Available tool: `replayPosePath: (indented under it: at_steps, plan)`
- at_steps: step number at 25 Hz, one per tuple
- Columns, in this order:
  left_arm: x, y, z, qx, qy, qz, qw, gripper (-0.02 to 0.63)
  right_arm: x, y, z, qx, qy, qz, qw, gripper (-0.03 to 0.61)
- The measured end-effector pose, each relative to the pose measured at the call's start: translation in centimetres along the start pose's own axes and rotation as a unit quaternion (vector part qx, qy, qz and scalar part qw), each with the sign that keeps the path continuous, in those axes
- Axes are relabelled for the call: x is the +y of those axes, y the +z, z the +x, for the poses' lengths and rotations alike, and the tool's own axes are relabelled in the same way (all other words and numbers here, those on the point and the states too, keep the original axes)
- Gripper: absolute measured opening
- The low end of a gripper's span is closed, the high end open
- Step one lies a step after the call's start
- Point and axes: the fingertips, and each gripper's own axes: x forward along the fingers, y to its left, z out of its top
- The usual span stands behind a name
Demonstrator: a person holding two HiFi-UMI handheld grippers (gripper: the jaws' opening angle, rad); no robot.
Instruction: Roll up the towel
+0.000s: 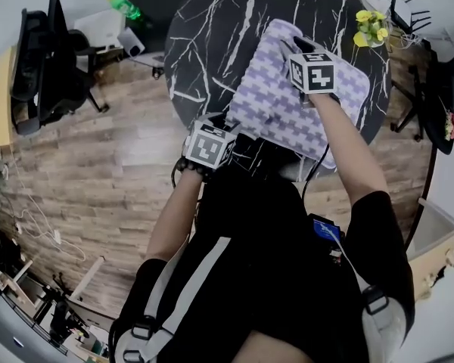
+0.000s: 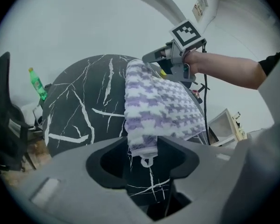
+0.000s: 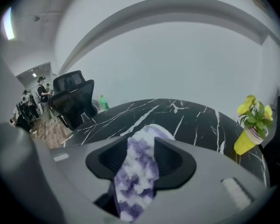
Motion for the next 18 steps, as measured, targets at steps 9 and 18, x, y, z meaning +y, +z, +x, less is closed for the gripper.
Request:
replayPosePath:
  at_steps: [9,18]
  plan:
    - [0.4,-0.2,1.8,0.015,-0.045,0.039,0.9981,0.229,2.0,-0.5,5.0,0.076,-0.056,0.01,0.995,0.276]
    - [-0.3,-1.2,3.5,0.039,-0.075,0.064,0.9944,0.179,1.0,-2.1,5.5,0.079,-0.071,0.016,0.994,0.18]
